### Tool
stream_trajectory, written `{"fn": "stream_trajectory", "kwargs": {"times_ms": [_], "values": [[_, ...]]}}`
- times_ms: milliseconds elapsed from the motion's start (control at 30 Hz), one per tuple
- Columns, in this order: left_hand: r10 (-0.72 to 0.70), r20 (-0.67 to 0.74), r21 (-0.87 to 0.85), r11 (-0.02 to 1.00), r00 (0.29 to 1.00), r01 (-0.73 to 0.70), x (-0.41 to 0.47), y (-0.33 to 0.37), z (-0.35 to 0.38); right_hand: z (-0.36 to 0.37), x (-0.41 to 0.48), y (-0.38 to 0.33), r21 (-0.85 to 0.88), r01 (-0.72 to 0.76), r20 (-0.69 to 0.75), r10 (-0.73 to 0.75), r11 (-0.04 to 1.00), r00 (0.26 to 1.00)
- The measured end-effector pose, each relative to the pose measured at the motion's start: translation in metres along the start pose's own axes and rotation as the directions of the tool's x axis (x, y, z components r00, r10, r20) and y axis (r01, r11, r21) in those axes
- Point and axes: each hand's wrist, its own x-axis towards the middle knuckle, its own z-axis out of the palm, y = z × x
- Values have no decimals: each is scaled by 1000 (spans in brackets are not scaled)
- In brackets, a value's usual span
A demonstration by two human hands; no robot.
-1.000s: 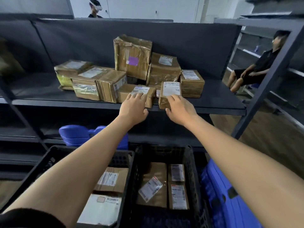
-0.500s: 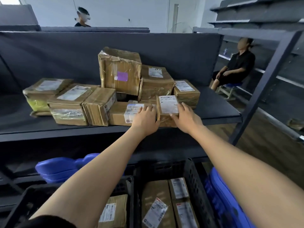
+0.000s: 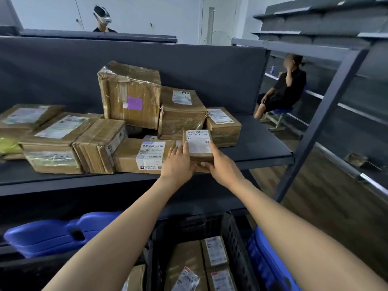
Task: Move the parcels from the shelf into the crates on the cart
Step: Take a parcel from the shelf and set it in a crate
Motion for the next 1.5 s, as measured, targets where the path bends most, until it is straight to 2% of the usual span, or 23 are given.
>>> {"fn": "stream_trajectory", "kwargs": {"times_ms": [100, 200, 333, 467, 567, 633, 767, 900, 1000, 1100, 1200, 1400, 1500], "values": [[-2, -35, -86, 996, 999, -1, -10, 2, -1, 1, -10, 0, 40, 38, -83, -35, 998, 996], [-5, -81, -242, 970, 997, -15, -25, 5, -7, -4, -24, -1, 91, 117, -183, -99, 989, 978], [1, -244, -467, 876, 970, -118, -56, 15, -18, -15, -49, -8, 105, 240, -302, -199, 965, 932], [-135, -324, -753, 635, 936, -169, -94, 23, -26, -22, -81, -18, 102, 328, -393, -265, 939, 881], [-270, -254, -907, 400, 929, -132, -113, 25, -29, -20, -104, -24, 121, 358, -406, -283, 926, 869], [-301, -174, -963, 253, 938, -98, -123, 25, -29, -16, -117, -28, 139, 378, -402, -296, 915, 866], [-364, -89, -991, 126, 927, -46, -144, 26, -23, -3, -141, -33, 140, 398, -396, -317, 907, 862], [-389, -93, -991, 126, 917, -47, -171, 27, -17, 5, -163, -40, 194, 375, -362, -289, 906, 886], [-418, -107, -992, 100, 902, -72, -193, 28, -18, 5, -183, -52, 414, 293, -228, -214, 862, 950], [-442, -89, -996, 37, 892, -81, -217, 28, -20, 5, -202, -68, 643, 149, -130, -84, 751, 988], [-435, -76, -997, 51, 897, -59, -245, 27, -21, 4, -217, -87, 820, 1, -47, 66, 572, 997], [-406, -156, -985, 136, 900, -110, -295, 25, -30, 3, -250, -121, 888, -32, -5, 80, 458, 997], [-406, -218, -973, 155, 888, -168, -314, 22, -38, 2, -263, -135, 896, -12, -36, 100, 443, 994]]}}
